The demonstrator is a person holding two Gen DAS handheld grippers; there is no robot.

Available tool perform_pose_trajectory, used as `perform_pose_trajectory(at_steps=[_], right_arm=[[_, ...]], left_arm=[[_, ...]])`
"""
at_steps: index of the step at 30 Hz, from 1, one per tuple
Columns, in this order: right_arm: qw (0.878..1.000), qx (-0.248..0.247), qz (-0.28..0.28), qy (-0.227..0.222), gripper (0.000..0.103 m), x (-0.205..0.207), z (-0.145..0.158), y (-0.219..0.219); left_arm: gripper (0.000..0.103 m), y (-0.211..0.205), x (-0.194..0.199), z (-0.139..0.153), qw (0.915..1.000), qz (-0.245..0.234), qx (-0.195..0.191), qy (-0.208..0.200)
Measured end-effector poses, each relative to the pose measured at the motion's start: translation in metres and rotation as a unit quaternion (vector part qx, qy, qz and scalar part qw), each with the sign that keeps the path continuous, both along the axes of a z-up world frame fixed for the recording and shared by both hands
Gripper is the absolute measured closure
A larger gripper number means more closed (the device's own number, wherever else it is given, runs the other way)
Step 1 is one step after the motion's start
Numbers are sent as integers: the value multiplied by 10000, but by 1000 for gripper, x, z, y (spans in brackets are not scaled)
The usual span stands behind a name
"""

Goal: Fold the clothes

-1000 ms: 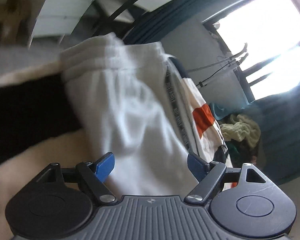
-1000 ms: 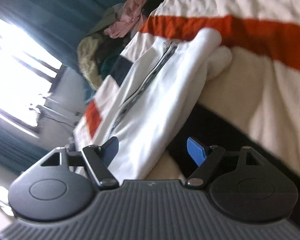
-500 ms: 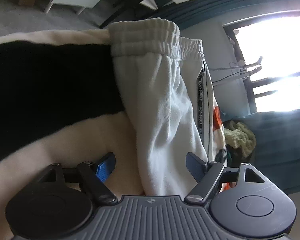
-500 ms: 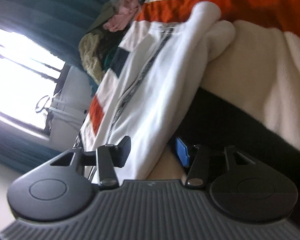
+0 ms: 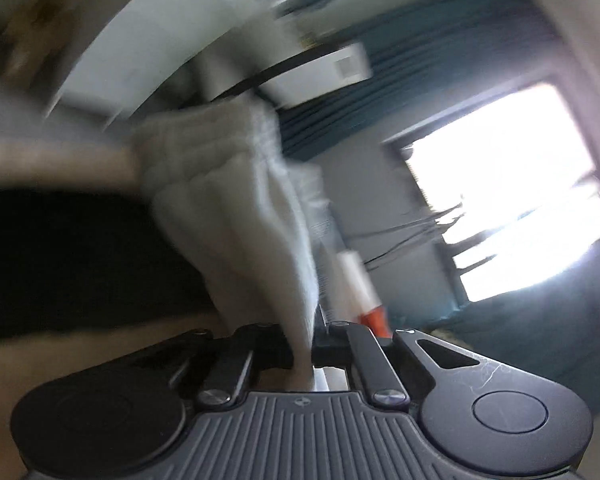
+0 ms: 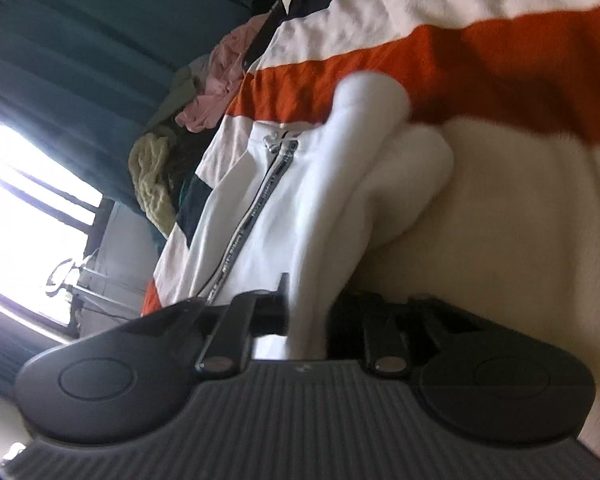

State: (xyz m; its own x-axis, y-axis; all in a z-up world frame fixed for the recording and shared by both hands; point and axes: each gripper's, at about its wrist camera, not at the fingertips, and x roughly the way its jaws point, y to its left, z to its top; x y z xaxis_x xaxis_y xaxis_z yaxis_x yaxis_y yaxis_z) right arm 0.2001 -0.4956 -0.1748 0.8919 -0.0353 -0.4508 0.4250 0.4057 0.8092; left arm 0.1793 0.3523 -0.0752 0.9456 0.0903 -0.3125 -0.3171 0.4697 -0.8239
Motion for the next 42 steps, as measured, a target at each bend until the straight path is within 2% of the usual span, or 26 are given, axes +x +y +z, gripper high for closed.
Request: perform_pose_trajectory(at_steps=[2, 5, 10, 14, 16, 19, 22, 24, 26, 27, 30, 32, 34, 36, 38, 42], right_arm=[[9998, -156, 65, -76, 89, -5, 13, -2], [9995, -168, 62, -277, 89, -16, 31, -3], [9992, 77, -206, -346, 89, -57, 46, -7], [9976, 326, -539, -276, 90, -104, 50, -16], [9963, 465, -699, -192, 90, -127, 48, -19], [9937, 671, -892, -81, 90, -144, 40, -24], [9903, 876, -1080, 25, 90, -159, 30, -28], [9875, 1012, -1204, 95, 90, -169, 24, -31], [9843, 1148, -1328, 166, 90, -179, 18, -35], [9826, 1216, -1390, 201, 89, -184, 15, -36], [9772, 1530, -1470, 95, 87, -190, 7, -35], [9729, 1748, -1513, 5, 82, -194, 2, -33], [9697, 1911, -1519, -51, 60, -197, -2, -32], [9714, 1913, -1408, -12, 45, -194, -2, -31], [9745, 1878, -1227, 36, 44, -188, 0, -29], [9788, 1828, -922, 78, 44, -177, 0, -24]], left_arm=[[98, -4, -5, 11, 9994, -3, 218, -265], [98, -4, -16, 15, 9986, 77, 278, -452], [98, 18, -39, 3, 9979, 94, -406, -489], [98, 43, -65, 5, 9976, 78, -538, -429], [98, 54, -72, 8, 9985, 39, -464, -285], [98, 65, -75, 10, 9992, -41, -358, 162], [96, 72, -83, 2, 9948, -134, -431, 914], [90, 83, -86, -10, 9872, -177, -722, 1408], [76, 92, -97, -17, 9833, -152, -1025, 1498], [73, 96, -101, -17, 9829, -126, -1006, 1538], [58, 92, -107, -5, 9831, -278, -374, 1770], [43, 86, -110, 5, 9803, -430, 122, 1922], [38, 72, -115, 17, 9763, -518, 626, 2005], [32, 53, -124, 31, 9739, -525, 1027, 1956], [24, 33, -124, 42, 9711, -488, 1407, 1864], [23, -1, -132, 61, 9644, -633, 2073, 1516]])
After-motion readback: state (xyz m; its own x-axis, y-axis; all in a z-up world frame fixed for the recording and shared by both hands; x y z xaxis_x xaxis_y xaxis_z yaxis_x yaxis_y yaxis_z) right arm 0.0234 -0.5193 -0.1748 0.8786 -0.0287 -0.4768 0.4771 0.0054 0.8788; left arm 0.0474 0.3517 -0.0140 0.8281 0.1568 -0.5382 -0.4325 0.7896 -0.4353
